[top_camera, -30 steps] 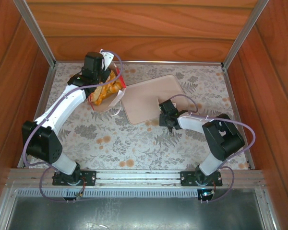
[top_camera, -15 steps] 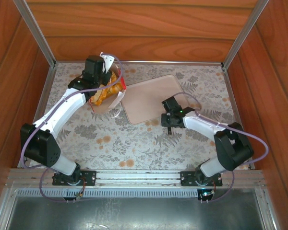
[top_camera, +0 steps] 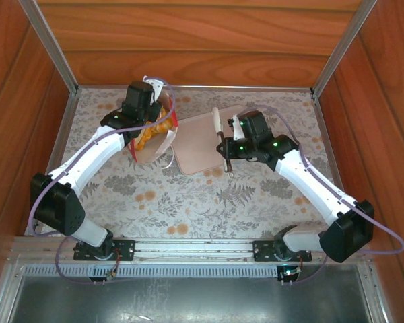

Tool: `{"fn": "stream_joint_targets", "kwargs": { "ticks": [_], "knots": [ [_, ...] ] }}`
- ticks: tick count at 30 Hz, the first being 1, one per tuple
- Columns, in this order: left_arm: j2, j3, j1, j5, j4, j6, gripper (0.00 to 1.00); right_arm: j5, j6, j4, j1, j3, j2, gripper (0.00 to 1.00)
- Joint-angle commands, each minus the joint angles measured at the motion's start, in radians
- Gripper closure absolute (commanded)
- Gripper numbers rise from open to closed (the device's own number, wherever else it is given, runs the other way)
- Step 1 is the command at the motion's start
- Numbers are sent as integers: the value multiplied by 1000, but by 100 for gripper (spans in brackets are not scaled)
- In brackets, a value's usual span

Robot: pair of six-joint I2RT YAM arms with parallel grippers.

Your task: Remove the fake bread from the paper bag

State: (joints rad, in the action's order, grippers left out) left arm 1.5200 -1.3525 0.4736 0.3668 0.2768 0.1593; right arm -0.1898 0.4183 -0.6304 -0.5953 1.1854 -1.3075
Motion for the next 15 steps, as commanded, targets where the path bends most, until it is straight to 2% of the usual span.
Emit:
{"fn": "stream_joint_targets", "kwargs": {
  "ticks": [1, 6, 15],
  "knots": [
    [-42, -7, 8, 29, -4, -42, 100, -252, -31, -83, -3, 73, -23, 74],
    [-38, -9, 8, 40, 0, -54, 100, -388, -42, -102, -16, 128, -43, 71],
    [-17, -36, 7, 37, 0, -52, 100, -465, -61, -141, -73, 217, -86, 63]
  ]
}}
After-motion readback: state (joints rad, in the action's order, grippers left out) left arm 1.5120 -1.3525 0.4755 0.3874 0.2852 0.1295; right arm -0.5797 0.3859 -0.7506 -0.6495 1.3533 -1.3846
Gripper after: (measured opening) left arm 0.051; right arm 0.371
